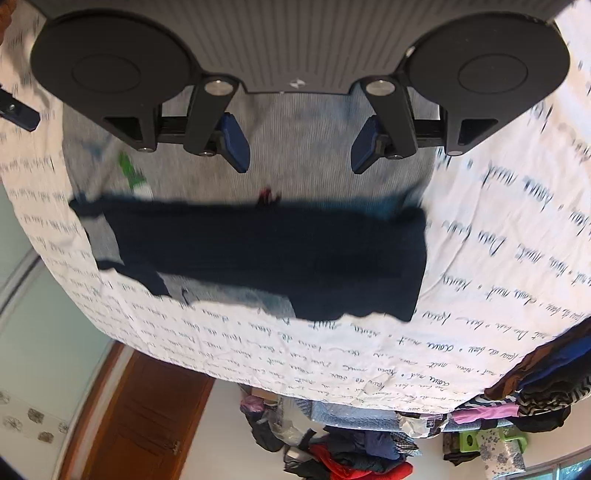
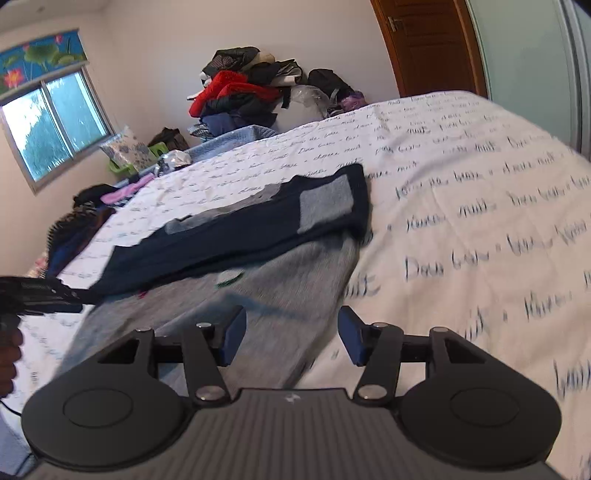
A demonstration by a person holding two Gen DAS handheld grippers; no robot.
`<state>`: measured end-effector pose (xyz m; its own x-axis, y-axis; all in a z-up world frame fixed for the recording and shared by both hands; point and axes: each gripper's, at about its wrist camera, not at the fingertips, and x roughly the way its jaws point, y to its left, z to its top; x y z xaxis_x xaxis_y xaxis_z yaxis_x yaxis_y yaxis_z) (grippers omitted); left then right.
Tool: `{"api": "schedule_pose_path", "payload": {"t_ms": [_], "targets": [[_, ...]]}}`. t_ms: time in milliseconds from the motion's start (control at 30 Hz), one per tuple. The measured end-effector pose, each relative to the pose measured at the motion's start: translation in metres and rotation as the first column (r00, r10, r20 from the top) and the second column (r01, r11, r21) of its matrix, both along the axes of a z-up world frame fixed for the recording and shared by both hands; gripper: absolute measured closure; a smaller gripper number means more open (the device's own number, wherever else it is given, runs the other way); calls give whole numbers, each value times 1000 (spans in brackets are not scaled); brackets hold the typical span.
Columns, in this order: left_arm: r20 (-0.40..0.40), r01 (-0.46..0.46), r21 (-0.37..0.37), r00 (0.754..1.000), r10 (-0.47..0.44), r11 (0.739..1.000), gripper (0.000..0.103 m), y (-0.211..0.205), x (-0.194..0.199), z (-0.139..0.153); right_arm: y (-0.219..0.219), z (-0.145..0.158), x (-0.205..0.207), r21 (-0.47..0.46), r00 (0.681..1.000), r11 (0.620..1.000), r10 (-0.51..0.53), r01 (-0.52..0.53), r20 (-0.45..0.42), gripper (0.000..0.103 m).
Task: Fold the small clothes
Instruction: 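Open the right tool and move it toward the sweater hem, then grasp the ribbed sweater hem with the right tool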
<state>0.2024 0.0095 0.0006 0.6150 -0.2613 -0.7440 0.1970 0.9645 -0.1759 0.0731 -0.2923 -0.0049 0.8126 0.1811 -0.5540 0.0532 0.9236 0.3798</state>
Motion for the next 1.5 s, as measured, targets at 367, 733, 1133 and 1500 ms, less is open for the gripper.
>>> {"api": "schedule_pose_path", "payload": {"t_ms": [367,733,1133,1500], "targets": [[-16,21,-67,1000,-22,998,38,53,-83,1,13,-26,-86,203,995,977,82,-68,-63,45],[-108,7,-136,994,-22,991,37,108,-136,-19,37,-44,-129,364,976,915,209,-173,-63,44],[-129,58,-253,987,-93,966,37,128,-161,-40,56,-81,-121,571,967,802,249,-174,-55,84],[-116,93,-226,986,-122,970,33,119,-168,-39,26,-43,-159,455,988,879,156,-147,17,97]]}}
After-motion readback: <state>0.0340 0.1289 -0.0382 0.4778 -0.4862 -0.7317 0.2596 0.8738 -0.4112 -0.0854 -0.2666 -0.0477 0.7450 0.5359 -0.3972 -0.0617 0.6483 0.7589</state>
